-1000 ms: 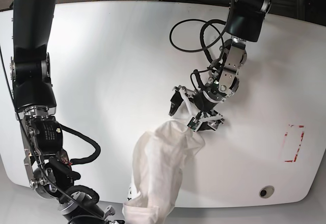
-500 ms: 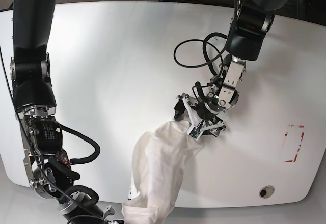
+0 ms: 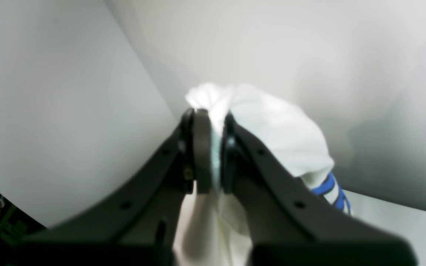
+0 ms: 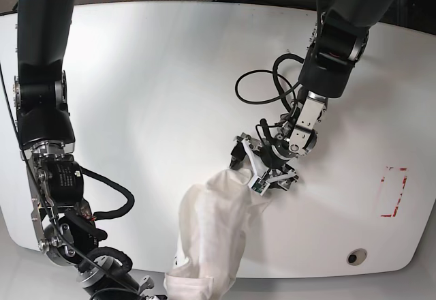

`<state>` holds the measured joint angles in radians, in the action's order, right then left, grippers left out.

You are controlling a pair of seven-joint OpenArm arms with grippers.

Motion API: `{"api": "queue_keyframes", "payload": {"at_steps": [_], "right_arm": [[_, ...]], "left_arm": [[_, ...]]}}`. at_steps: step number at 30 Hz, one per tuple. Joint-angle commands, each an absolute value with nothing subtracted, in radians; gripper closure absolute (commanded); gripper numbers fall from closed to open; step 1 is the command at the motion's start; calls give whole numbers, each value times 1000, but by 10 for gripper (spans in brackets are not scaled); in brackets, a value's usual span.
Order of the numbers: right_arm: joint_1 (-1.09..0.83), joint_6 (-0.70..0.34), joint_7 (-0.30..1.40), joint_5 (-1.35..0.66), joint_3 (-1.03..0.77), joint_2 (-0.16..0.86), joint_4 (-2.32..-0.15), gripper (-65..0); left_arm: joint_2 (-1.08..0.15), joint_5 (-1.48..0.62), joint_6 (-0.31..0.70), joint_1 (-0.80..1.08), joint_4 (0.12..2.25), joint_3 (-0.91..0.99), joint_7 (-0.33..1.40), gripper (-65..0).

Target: Layout the t-shirt on the table in an organized manner, then fold the t-shirt properly

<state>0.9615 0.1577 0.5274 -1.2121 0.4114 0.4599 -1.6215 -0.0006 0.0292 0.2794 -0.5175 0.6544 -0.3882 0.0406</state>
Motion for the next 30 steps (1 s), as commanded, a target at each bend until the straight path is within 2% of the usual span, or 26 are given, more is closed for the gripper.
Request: {"api": "queue_keyframes", "payload": {"at_steps": [1, 7, 10, 19, 23, 30], "right_arm": [[1004, 151, 495, -1218, 397, 466, -1635, 0], [1004, 151, 495, -1219, 397, 464, -1636, 0], [1004, 151, 495, -1221, 397, 464, -1639, 0], [1001, 151, 495, -1216, 395, 475, -1656, 0], [998, 151, 495, -1216, 395, 496, -1656, 0], [989, 151, 495, -1216, 394, 503, -1656, 0]], "left_arm": [[12, 42, 288, -533, 657, -394, 39, -483], [15, 42, 288, -533, 653, -394, 38, -296], [15, 41, 288, -533, 656, -394, 38, -230], [8, 39, 288, -533, 662, -392, 39, -117], [-22, 39, 286, -530, 693, -389, 41, -27], [-74, 41, 286, -498, 796, -364, 44, -38]]}}
